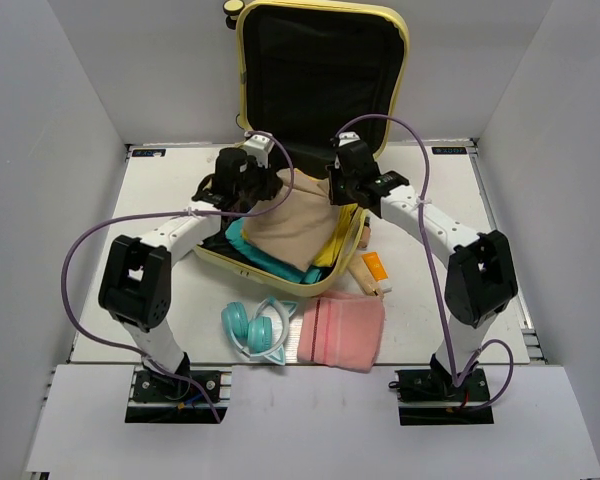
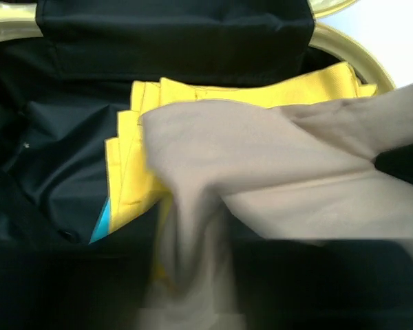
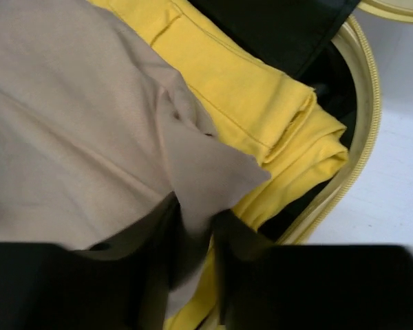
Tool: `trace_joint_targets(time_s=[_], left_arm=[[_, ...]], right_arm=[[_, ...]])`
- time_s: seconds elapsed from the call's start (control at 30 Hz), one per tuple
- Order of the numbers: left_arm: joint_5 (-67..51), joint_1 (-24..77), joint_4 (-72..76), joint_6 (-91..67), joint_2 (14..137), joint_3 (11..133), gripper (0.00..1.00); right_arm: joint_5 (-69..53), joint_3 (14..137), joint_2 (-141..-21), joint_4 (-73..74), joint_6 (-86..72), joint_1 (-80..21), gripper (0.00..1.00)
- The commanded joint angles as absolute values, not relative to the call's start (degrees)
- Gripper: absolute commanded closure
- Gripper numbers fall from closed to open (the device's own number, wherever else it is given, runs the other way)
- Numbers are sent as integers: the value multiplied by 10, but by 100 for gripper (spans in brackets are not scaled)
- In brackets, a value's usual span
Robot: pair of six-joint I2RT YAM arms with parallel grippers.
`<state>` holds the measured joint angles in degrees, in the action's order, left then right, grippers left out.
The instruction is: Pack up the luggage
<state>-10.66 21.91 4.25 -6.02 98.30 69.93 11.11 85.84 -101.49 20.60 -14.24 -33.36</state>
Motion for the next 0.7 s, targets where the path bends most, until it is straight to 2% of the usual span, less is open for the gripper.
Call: trace_joint_targets(time_s=[0.0, 0.03, 0.07, 0.1, 0.17, 0.2, 0.47, 0.67], left_arm=[[-135, 200, 18, -57, 991, 755, 38], [-135, 198, 11, -57, 996, 763, 24], [-160, 195, 2, -58, 999, 781, 13], [-163, 189, -22, -67, 1003, 790, 0], [-171, 178, -58, -83, 1014, 830, 0], [-177, 175, -68, -93, 1032, 841, 0], [-230, 168, -229, -114, 1200, 1115, 0], [-275, 177, -191, -147, 1254, 1122, 0]], right_arm=[[116, 878, -1015, 212, -115, -309, 65], [116, 878, -1015, 217, -115, -307, 60], [104, 877, -1008, 224, -116, -307, 47], [98, 875, -1006, 232, -115, -306, 41], [93, 872, -998, 243, -120, -303, 29], [94, 871, -997, 243, -125, -301, 28], [113, 907, -1026, 254, -203, -277, 26], [78, 924, -1048, 252, -262, -258, 26]])
